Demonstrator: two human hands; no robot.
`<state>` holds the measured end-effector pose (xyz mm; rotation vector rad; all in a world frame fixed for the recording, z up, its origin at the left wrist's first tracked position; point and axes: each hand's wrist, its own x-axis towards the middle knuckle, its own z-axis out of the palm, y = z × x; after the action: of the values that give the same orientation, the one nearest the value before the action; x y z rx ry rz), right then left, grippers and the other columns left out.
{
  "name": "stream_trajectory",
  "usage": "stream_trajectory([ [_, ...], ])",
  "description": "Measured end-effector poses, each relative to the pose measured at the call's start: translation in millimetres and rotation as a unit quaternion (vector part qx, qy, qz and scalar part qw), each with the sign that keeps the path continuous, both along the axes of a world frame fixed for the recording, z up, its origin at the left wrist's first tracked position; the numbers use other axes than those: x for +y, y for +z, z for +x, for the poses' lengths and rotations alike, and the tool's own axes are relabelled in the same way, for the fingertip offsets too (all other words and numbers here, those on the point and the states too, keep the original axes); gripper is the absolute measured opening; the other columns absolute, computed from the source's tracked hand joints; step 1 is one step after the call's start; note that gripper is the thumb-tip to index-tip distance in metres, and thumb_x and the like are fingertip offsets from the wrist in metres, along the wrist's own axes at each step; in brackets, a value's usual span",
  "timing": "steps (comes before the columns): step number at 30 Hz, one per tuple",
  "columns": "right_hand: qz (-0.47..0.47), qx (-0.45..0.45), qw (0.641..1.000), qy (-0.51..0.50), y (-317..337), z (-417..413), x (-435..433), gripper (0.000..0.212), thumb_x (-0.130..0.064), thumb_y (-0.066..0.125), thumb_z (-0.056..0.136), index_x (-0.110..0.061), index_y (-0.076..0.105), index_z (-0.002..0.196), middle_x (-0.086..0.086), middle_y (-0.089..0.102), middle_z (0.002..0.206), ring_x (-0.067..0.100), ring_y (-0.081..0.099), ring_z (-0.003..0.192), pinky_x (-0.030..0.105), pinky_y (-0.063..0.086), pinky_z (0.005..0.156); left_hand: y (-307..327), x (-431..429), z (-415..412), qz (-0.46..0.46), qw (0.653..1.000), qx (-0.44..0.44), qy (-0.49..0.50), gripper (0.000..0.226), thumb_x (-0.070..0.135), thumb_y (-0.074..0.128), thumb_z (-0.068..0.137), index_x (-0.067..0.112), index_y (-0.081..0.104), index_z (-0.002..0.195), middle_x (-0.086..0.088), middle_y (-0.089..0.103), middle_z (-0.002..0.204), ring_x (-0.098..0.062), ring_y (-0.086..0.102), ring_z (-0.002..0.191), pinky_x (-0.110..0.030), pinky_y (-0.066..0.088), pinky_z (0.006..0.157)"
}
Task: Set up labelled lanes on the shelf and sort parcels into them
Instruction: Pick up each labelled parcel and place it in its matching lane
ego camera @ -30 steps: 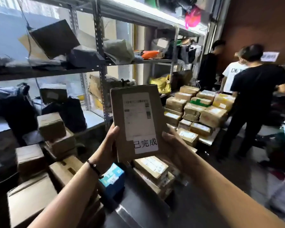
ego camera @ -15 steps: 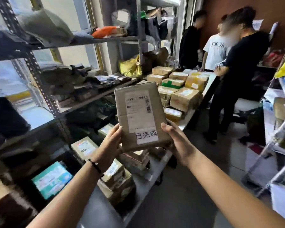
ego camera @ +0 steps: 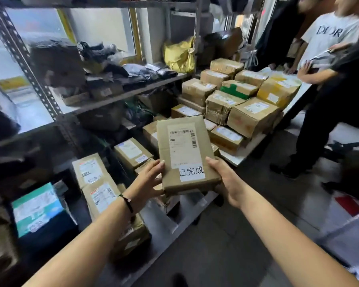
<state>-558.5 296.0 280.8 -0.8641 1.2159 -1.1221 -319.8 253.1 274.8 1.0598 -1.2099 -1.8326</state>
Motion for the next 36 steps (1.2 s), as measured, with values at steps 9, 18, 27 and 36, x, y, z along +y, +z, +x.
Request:
stream_trajectory([
  [9, 0.087, 0.024, 0.992, 0.092, -12.8, -37.9, -113.7, 0.035, -0.04, 0.058, 0.096, -0.034, 0.058, 0.131, -0.005, 0.073, 0.122, 0.01, 0.069, 0.1, 0.035, 0.055, 0.085, -24.9, -74.9, -24.2, 0.042, 0.996, 0.001, 0.079, 0.078, 0.064, 0.069, 0.063, 0.032, 0.058, 0.134, 0.011, 0.066, 0.13, -0.017, 0.067, 0.112, -0.044, 0.057, 0.091],
  [18, 0.142, -0.032, 0.967, 0.209, -37.1, -47.4, -215.2, 0.061, -0.042, 0.077, 0.081, -0.033, 0.055, 0.138, 0.007, 0.068, 0.13, 0.018, 0.07, 0.101, 0.048, 0.054, 0.1, -37.3, -127.7, -22.8, 0.059, 0.981, -0.035, 0.182, 0.081, 0.07, 0.068, 0.068, 0.028, 0.056, 0.136, 0.003, 0.067, 0.13, -0.021, 0.066, 0.116, -0.033, 0.053, 0.082],
  [27, 0.209, 0.004, 0.939, 0.272, -71.9, 2.3, -316.4, 0.032, -0.04, 0.06, 0.096, -0.023, 0.064, 0.123, 0.008, 0.07, 0.112, 0.023, 0.067, 0.093, 0.047, 0.053, 0.097, -59.3, -161.5, 4.7, 0.097, 0.906, -0.123, 0.394, 0.024, 0.031, 0.049, 0.102, 0.02, 0.06, 0.12, -0.006, 0.068, 0.12, -0.018, 0.066, 0.106, -0.032, 0.053, 0.082],
  [36, 0.251, 0.006, 0.927, 0.279, -94.4, 67.7, -385.1, 0.03, -0.044, 0.06, 0.095, -0.023, 0.064, 0.117, 0.012, 0.069, 0.117, 0.029, 0.064, 0.103, 0.038, 0.05, 0.087, -70.6, -171.7, 29.6, 0.15, 0.833, -0.065, 0.528, 0.02, 0.024, 0.049, 0.104, 0.016, 0.064, 0.114, -0.009, 0.069, 0.113, -0.021, 0.067, 0.095, -0.035, 0.052, 0.083],
])
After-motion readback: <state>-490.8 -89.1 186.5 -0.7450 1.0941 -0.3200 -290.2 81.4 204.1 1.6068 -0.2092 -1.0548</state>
